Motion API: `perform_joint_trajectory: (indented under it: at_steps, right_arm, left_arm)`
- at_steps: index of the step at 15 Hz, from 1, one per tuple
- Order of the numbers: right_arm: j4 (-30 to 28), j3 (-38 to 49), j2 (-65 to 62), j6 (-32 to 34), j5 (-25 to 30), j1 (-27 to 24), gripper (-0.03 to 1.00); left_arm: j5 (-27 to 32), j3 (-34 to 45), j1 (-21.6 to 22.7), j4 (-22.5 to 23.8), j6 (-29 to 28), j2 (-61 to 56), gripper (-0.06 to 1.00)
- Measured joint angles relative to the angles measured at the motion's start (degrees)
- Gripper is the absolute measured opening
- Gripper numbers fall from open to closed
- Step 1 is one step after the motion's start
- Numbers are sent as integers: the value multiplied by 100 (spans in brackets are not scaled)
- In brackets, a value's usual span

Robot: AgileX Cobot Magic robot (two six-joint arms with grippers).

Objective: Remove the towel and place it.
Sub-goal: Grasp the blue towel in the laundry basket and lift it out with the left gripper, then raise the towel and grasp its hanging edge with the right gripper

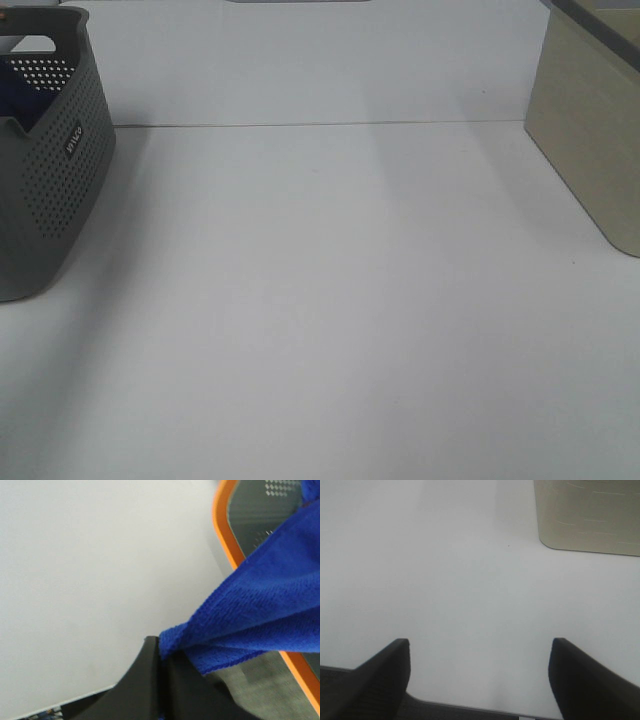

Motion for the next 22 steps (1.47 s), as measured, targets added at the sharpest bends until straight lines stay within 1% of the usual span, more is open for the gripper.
perform_joint_trajectory:
  at_steps: [2,3,5,7,8,9,10,11,12,13,14,15,16,18,19,20,22]
  right_arm:
    - [0,0,0,0,0,0,75]
    - [0,0,0,0,0,0,75]
    - [0,0,0,0,0,0,75]
    - [0,0,0,0,0,0,75]
    - [0,0,0,0,0,0,75]
    - [0,0,0,0,0,0,75]
    - [0,0,0,0,0,0,75]
    - [0,0,0,0,0,0,75]
    - [6,0,0,-29,-6,0,75]
    - [11,0,0,-34,-6,0,75]
    - [57,-6,23,-34,-29,0,75]
    - [172,-29,92,-57,-115,0,75]
    - [355,-46,212,-120,-223,0,75]
    - [894,-69,441,-481,-561,0,75]
    - [1209,-80,579,-745,-773,0,75]
    - [1398,-80,670,-922,-905,0,75]
    - [2177,-80,1129,-1776,-1329,0,75]
  left_arm:
    - [-647,-6,-493,407,-6,-223,0]
    - [-808,-6,-619,504,-6,-258,0]
    - [-1324,-11,-1341,1112,0,-413,0]
    - [-1513,-11,-2160,1788,0,-527,0]
    - [-1518,-11,-2527,2005,0,-561,0]
    - [-1495,-11,-2905,2126,0,-584,0]
    - [-1278,-11,-3541,2080,0,-584,0]
    - [-1232,0,-3799,1942,63,-584,0]
    - [-1226,23,-4034,1662,235,-590,0]
    - [-1220,40,-4154,1455,338,-596,0]
    - [-1209,86,-4343,957,567,-596,0]
    - [-1140,126,-4475,464,888,-596,0]
    - [-934,160,-4561,-52,1369,-596,0]
    - [-413,160,-4584,-802,2286,-596,0]
    - [-74,160,-4584,-980,2573,-596,0]
    - [80,160,-4584,-1043,2676,-596,0]
    - [458,160,-4584,-1083,2779,-596,0]
